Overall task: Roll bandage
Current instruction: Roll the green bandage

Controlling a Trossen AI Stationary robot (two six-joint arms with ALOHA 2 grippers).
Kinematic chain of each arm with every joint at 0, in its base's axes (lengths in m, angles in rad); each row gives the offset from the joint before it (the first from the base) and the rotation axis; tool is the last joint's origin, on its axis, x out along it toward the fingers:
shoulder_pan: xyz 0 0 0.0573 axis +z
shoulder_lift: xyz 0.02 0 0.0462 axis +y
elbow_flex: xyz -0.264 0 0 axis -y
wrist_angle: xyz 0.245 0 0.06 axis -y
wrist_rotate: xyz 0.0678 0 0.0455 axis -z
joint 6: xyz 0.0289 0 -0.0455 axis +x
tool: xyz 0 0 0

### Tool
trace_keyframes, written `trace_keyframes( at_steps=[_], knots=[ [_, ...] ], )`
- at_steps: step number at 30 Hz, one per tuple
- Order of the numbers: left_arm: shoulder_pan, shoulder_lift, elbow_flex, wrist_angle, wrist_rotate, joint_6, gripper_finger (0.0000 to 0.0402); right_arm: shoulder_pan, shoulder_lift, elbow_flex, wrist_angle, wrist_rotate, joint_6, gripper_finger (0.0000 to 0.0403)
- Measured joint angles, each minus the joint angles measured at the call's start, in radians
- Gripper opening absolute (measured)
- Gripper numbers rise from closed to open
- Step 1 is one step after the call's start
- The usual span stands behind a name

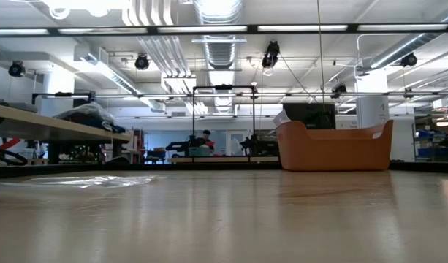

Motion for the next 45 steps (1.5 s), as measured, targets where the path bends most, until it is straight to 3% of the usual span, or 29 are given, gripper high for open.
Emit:
trace_keyframes(
  at_steps=[11,18,28,36,45],
  knots=[
    [-0.005,0.017,0.016,0.007,0.022,-0.067,0.0006,0.013,-0.015,0.000,-0.026,-0.003,-0.095,0.0153],
    [-0.011,0.017,0.016,0.009,0.022,-0.092,0.0006,0.016,-0.050,-0.001,-0.082,0.011,-0.098,0.0149],
    [-0.017,0.019,0.015,0.016,0.018,-0.117,0.0006,0.006,-0.092,-0.002,-0.151,0.023,-0.083,0.0109],
    [-0.018,0.019,0.014,0.007,0.012,-0.074,0.0007,-0.001,-0.115,-0.002,-0.154,0.015,-0.021,0.0008],
    [-0.018,0.005,0.013,-0.046,-0.041,-0.008,0.0007,0.098,-0.139,-0.002,-0.150,-0.007,0.084,0.0001]
  ],
)
